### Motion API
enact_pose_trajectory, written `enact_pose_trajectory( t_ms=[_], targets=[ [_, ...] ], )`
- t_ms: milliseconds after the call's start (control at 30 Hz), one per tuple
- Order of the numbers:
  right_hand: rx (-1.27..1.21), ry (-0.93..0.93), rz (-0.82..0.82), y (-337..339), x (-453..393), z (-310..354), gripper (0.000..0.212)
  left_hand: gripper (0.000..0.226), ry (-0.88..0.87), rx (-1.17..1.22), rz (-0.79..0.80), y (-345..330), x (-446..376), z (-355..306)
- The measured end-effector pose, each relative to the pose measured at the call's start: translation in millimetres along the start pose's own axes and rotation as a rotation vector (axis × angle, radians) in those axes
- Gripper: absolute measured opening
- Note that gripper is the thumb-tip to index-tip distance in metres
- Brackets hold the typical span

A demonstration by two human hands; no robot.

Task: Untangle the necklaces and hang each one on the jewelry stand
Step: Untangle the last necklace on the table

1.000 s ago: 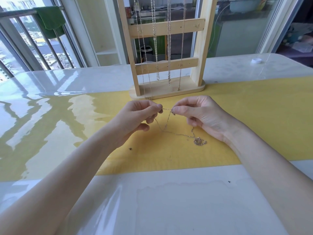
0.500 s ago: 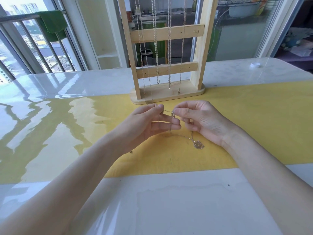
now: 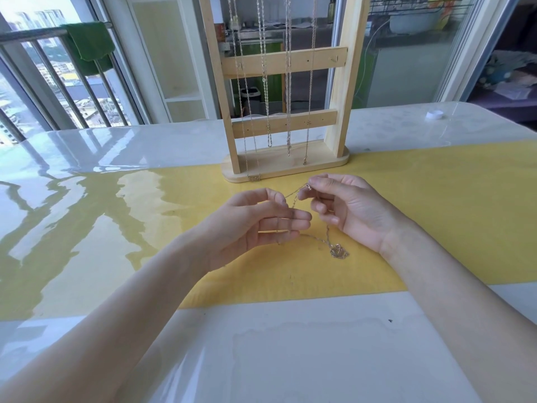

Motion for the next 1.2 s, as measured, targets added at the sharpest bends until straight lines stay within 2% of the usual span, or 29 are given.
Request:
enact_pose_trajectory(
  t_ms=[300, 400, 533, 667, 833, 1100, 1200],
  targets=[
    [0.025, 0.004, -0.020, 3.3, -0.8, 0.1, 0.005, 0.011, -0.061, -0.049, -0.060, 4.7, -1.1, -1.6],
    [0.253, 0.049, -0.063, 7.7, -2.2, 3.7, 0.003, 0.010, -0.082, -0.083, -0.091, 6.3, -0.8, -3.8],
    [0.567, 0.209, -0.124, 4.2, -2.3, 19.2, 0.007, 0.009, -0.096, -0.088, -0.144, 10.8, -1.9, -3.6],
    [0.715, 0.275, -0.022, -15.8, -2.5, 21.9, 0.010, 0.006, -0.118, -0.112, -0.204, 15.6, -1.7, -4.8],
    [0.844, 0.312, 0.039, -26.7, -3.7, 19.8, 0.017, 0.006, -0.133, -0.249, -0.301, 21.5, 0.1, -5.3],
    [0.867, 0.306, 0.040, -26.9, -3.7, 18.1, 0.022, 0.010, -0.207, -0.642, -0.408, 24.8, 2.8, -17.9],
    [0.885, 0.304, 0.035, -26.6, -3.9, 18.1, 0.023, 0.014, -0.181, -0.687, -0.460, 30.3, 3.0, -19.5]
  ],
)
Point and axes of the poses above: each hand's wrist, its own x-axis away from the middle knuckle, its own y-axis out of the back of the hand, z = x × y, the point moved 8 cm from there along -x, towards the middle knuckle, and after that the axes turned 13 degrees about -x, right-handed, at the moved point
